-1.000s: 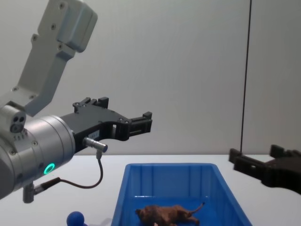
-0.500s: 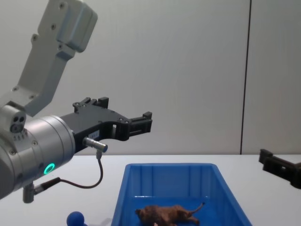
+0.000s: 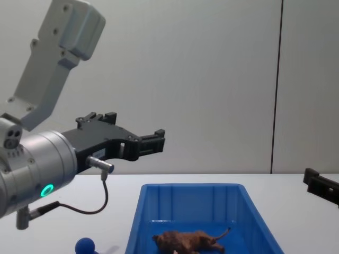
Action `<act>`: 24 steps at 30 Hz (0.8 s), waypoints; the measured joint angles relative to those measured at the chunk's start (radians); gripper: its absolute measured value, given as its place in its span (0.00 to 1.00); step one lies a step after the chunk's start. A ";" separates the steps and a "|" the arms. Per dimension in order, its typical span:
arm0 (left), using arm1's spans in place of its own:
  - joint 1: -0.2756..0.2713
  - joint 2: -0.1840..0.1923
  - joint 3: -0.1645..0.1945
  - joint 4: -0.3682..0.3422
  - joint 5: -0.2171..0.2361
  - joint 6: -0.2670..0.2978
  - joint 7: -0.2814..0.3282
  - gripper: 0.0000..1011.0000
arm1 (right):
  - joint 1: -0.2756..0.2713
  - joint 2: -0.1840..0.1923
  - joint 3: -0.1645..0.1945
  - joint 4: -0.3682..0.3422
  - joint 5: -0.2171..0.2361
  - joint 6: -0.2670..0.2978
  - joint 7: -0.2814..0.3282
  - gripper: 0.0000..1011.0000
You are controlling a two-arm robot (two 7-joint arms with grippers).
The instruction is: Pick up the two dolls from the table and place them into the box.
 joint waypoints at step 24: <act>0.018 0.049 -0.044 -0.009 -0.080 0.140 -0.073 1.00 | -0.009 0.004 0.003 -0.008 0.002 -0.001 -0.016 0.99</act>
